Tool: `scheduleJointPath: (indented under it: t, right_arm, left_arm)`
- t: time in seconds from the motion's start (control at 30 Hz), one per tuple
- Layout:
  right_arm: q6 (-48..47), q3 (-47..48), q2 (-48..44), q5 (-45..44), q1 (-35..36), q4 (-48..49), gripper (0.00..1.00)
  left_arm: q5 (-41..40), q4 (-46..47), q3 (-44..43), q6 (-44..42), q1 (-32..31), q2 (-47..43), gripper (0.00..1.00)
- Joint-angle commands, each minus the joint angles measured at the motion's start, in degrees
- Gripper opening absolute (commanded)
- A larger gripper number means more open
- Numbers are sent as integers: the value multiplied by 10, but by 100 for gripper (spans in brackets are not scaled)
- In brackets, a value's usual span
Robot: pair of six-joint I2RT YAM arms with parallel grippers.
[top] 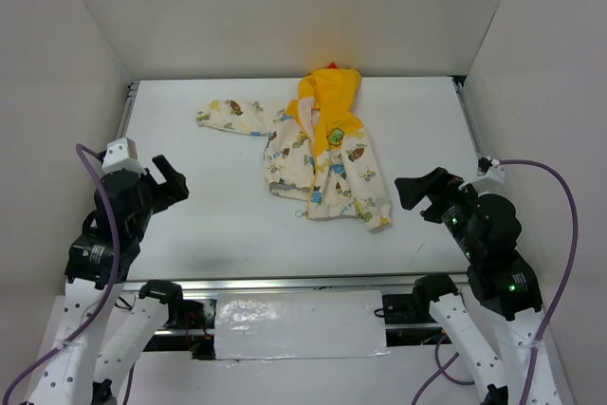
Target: Zip up the jacket
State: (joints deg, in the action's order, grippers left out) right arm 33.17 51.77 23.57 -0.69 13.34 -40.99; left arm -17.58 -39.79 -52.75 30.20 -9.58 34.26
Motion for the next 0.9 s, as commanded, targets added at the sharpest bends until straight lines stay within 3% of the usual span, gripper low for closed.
scheduleJointPath:
  t: [0.0, 0.2, 0.47, 0.57, 0.7, 0.87]
  right_arm:
    - [-3, 11, -13, -10, -1, 4, 100]
    - [-9, 10, -19, 4, -2, 1, 100]
    - [-1, -6, -22, 4, -1, 2, 100]
    - [1, -17, -26, 31, -2, 15, 100]
    - [7, -26, -21, 49, -1, 31, 100]
    - [8, -32, -18, 67, -2, 31, 100]
  left_arm:
    - [11, 21, -1, -5, -3, 4, 99]
    - [52, 35, -3, -1, -3, 18, 99]
    - [147, 65, -17, 49, -3, 104, 99]
    - [146, 91, -30, 70, -46, 155, 99]
    - [30, 115, -87, 94, -189, 309, 99]
    - [48, 175, -132, 82, -233, 502, 86]
